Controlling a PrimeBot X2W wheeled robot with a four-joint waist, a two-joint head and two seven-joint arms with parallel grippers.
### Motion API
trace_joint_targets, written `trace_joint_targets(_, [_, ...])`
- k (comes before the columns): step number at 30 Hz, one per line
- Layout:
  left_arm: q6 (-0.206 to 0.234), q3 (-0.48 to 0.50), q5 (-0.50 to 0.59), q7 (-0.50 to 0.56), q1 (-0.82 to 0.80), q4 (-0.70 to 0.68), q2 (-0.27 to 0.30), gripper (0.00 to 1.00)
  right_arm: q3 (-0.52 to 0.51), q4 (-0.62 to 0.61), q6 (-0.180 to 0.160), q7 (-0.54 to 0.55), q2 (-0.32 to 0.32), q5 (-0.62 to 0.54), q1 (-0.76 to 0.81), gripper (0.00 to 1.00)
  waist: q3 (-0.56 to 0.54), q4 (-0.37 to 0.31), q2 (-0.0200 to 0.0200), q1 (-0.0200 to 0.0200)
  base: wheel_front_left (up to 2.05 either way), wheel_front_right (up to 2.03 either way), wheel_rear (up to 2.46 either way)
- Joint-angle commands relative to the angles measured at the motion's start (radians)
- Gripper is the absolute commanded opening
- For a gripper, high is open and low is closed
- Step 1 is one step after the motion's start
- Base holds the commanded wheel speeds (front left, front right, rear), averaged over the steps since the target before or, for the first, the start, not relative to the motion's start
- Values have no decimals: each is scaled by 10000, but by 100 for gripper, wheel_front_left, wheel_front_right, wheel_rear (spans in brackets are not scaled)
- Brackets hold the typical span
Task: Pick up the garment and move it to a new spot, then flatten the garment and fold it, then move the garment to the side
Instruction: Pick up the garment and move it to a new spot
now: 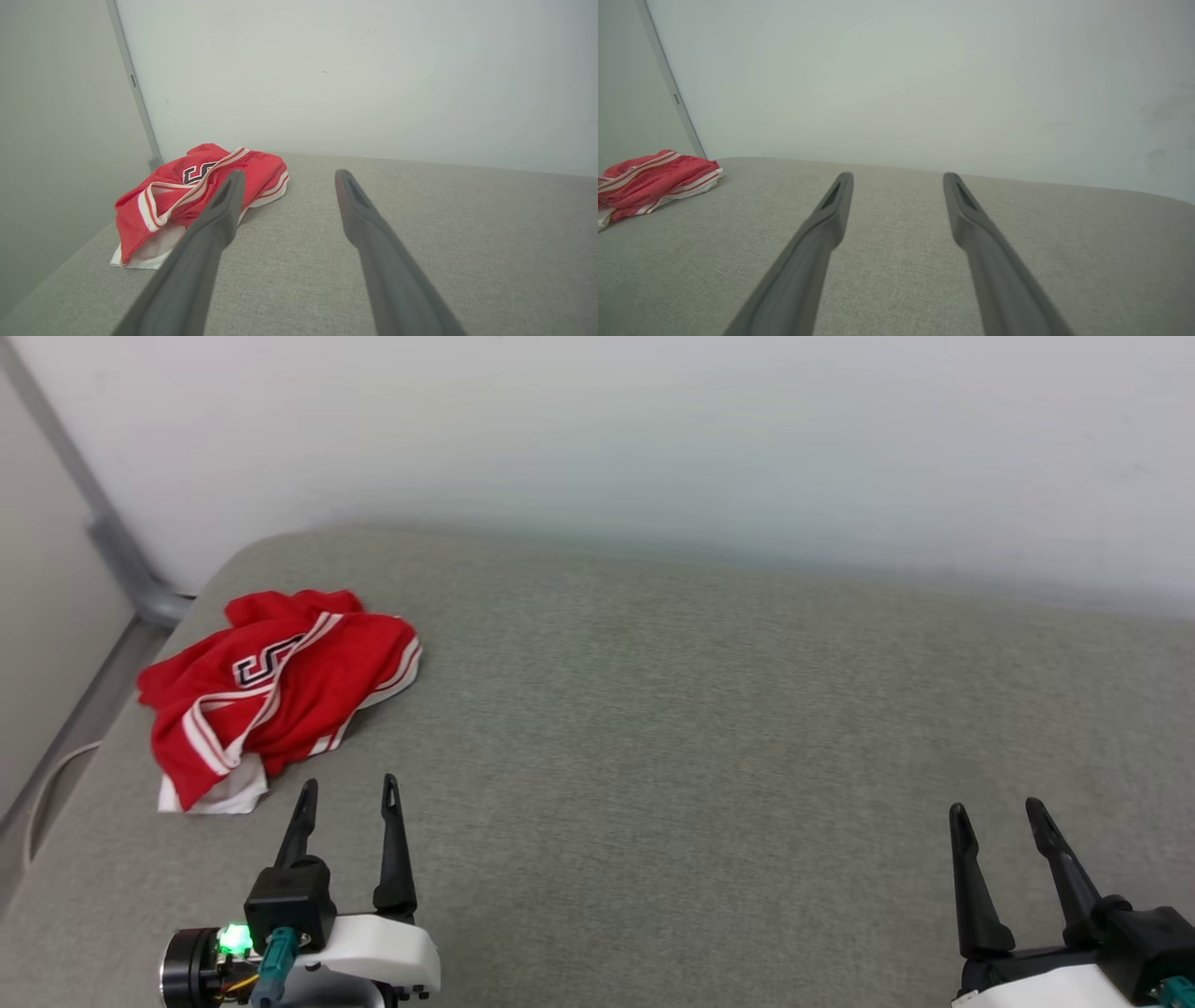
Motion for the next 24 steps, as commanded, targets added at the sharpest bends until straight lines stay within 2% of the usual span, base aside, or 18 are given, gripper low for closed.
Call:
trace_joint_targets(1, [24, 73, -29, -28, 100, -4, -5, 100, 8, -22, -7, -25, 16, -59, 89, 100, -19, 457, 0, 0, 0, 0, 0])
trace_joint_targets(14, [-24, 589, -61, -28, 247, -32, -16, 100, 185, -23, -7, -25, 16, -111, 144, 100, -83, 2140, 0, 0, 0, 0, 0])
trace_joint_targets(24, [-68, 838, -100, -28, 381, -51, -23, 100, 222, 3, -7, -25, 15, -115, 196, 100, -108, 2724, 0, 0, 0, 0, 0])
